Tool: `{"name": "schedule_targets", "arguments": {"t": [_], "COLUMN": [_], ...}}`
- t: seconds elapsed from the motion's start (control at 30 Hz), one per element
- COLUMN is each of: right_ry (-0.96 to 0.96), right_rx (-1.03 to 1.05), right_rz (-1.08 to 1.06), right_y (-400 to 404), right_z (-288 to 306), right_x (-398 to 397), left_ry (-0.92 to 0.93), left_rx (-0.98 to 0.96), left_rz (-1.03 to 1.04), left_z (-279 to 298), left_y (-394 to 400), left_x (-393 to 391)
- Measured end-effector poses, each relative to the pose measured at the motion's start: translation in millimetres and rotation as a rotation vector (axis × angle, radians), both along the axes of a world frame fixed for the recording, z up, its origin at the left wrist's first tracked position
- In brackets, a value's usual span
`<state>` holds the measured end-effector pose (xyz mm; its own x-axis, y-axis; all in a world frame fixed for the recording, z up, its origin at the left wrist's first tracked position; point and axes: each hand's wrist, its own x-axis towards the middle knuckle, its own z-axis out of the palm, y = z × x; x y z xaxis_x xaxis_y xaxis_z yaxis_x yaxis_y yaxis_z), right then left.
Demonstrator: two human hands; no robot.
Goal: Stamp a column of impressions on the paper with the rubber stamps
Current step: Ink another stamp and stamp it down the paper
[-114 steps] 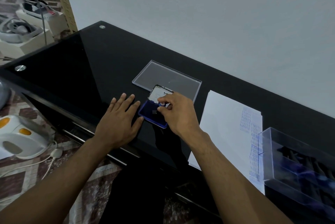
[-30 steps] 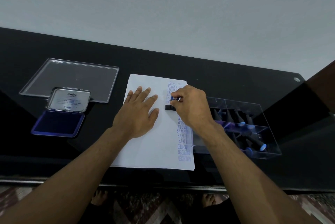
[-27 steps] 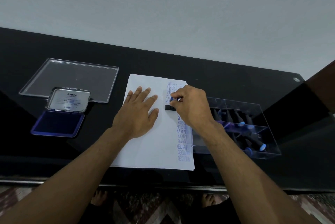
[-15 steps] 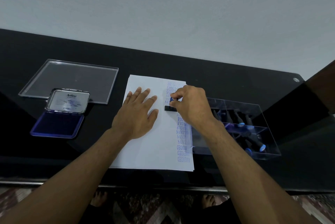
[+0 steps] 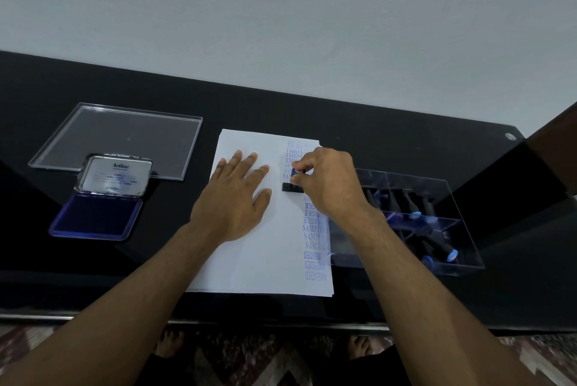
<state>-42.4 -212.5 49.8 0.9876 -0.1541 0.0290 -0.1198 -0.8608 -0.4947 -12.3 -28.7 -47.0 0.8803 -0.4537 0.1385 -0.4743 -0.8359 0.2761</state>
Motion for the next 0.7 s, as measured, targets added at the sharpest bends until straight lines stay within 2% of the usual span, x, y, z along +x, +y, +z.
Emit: {"name": "schedule_targets", "arguments": {"t": [0.7], "right_ry": [-0.016], "right_rx": [0.003], "right_rz": [0.003], "right_y": [-0.4], "right_z": [-2.5], "right_x": [1.4], "left_ry": [0.009], "left_rx": [-0.017], "left_rz": [0.007], "left_z": [1.5], "left_y": [0.0], "left_x": [-1.2]}}
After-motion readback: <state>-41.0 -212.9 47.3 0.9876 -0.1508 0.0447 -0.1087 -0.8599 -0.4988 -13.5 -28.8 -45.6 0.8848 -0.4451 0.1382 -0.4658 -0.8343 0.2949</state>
